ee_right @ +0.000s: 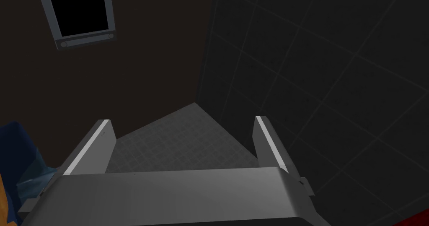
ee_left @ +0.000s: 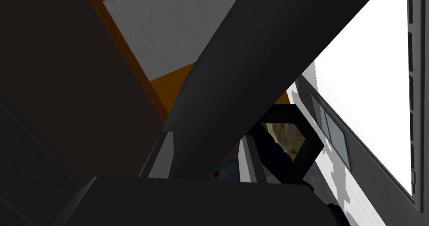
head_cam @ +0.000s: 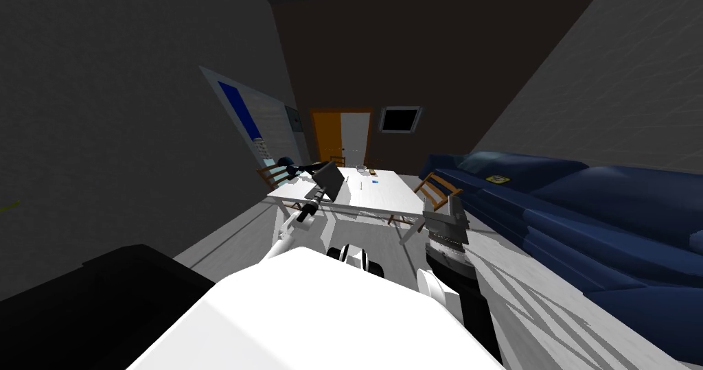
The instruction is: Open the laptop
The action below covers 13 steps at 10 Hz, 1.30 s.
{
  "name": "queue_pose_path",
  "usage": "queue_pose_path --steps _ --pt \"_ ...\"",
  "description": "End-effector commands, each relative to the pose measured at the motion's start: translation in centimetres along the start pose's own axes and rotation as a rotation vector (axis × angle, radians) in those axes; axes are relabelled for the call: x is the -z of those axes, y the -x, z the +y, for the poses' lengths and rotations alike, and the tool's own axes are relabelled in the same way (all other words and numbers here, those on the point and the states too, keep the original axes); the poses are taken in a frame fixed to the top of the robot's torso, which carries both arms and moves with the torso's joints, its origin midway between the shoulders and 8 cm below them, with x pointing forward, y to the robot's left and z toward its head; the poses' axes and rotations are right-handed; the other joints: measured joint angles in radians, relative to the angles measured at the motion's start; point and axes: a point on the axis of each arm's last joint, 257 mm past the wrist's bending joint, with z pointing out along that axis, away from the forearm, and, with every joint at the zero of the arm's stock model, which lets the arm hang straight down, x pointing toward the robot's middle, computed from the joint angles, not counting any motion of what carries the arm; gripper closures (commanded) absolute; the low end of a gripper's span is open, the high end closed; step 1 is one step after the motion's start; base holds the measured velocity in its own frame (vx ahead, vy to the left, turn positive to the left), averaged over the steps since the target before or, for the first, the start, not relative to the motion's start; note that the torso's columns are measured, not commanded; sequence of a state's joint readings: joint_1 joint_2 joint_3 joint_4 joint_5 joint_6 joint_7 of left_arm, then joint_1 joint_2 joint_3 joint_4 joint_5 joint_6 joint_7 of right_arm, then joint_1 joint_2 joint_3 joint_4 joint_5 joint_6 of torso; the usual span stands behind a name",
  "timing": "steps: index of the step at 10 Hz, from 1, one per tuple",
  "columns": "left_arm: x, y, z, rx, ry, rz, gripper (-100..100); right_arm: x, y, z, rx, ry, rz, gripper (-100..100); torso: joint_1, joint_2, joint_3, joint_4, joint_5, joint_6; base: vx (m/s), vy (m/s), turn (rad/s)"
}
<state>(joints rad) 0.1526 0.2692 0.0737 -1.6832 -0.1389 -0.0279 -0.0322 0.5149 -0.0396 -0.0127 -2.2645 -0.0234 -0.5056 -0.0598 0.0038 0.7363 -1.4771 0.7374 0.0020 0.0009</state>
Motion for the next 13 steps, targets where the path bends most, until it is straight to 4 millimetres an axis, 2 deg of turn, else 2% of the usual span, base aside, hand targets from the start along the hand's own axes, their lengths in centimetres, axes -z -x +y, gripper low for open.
queue_pose_path --steps 1,2,3,4,5,6,7,8,9,10,11,12,13 --pt "-0.3 -2.1 0.5 0.179 -0.002 0.000 100 0.0 0.0 0.0 0.000 0.000 0.000 0 0.001 0.000 0.000 0.000 0.000 -0.001 -0.013 0.145 0.017" --pt "-0.4 -2.6 0.7 0.221 -0.002 -0.001 100 0.0 0.0 0.0 0.000 0.000 0.000 0 -0.001 -0.001 0.000 0.000 0.000 -0.001 -0.008 0.112 -0.017" --pt "-0.5 -2.4 0.4 0.185 -0.009 0.003 100 0.0 0.0 0.0 0.000 0.000 0.000 0 0.000 -0.003 -0.002 -0.002 0.000 -0.003 -0.006 0.042 -0.010" --pt "-1.1 -0.9 1.2 0.230 -0.013 -0.026 100 0.0 0.0 0.0 0.000 0.000 0.000 0 -0.003 -0.002 -0.002 -0.001 -0.001 -0.002 -0.057 0.022 -0.245" --pt "-1.0 -1.0 2.0 0.230 0.002 -0.025 100 0.0 0.0 0.0 0.000 0.000 0.000 0 -0.006 0.002 0.001 0.001 -0.003 0.000 -0.070 0.019 -0.153" --pt "-1.5 0.8 2.4 0.270 -0.011 -0.057 100 0.0 0.0 0.0 0.000 0.000 0.000 0 -0.006 0.005 0.003 0.002 -0.003 -0.002 -0.086 0.018 -0.261" --pt "-1.4 0.5 3.5 0.271 0.013 -0.055 100 0.0 0.0 0.0 0.000 0.000 0.000 0 -0.006 0.006 0.004 0.003 -0.004 0.000 -0.070 0.024 -0.140" --pt "-2.0 2.6 3.0 0.311 -0.018 -0.091 100 0.0 0.0 0.0 0.000 0.000 0.000 0 -0.005 0.005 0.003 0.003 -0.003 -0.002 -0.089 0.016 -0.213" --pt "-1.7 2.2 4.8 0.312 0.018 -0.089 100 0.0 0.0 0.0 0.000 0.000 0.000 0 -0.004 0.005 0.003 0.003 -0.003 -0.001 -0.077 0.018 -0.118" --pt "-2.7 4.5 4.5 0.298 0.022 -0.115 -100 0.0 0.0 0.0 0.000 0.000 0.000 0 -0.004 0.003 0.002 0.002 -0.003 -0.002 -0.107 -0.003 -0.289" --pt "-3.1 5.8 4.6 0.295 0.028 -0.132 -100 0.0 0.0 0.0 0.000 0.000 0.000 0 -0.005 0.004 0.002 0.002 -0.003 0.000 -0.125 -0.029 -0.221" --pt "-3.1 5.8 4.6 0.295 0.028 -0.132 -100 0.0 0.0 0.0 0.000 0.000 0.000 0 -0.006 0.004 0.002 0.003 -0.004 -0.002 -0.095 -0.032 -0.049" --pt "-3.6 7.1 4.7 0.294 0.034 -0.149 -100 0.0 0.0 0.0 0.000 0.000 0.000 0 -0.007 0.003 0.002 0.003 -0.004 -0.001 -0.083 -0.011 -0.120"
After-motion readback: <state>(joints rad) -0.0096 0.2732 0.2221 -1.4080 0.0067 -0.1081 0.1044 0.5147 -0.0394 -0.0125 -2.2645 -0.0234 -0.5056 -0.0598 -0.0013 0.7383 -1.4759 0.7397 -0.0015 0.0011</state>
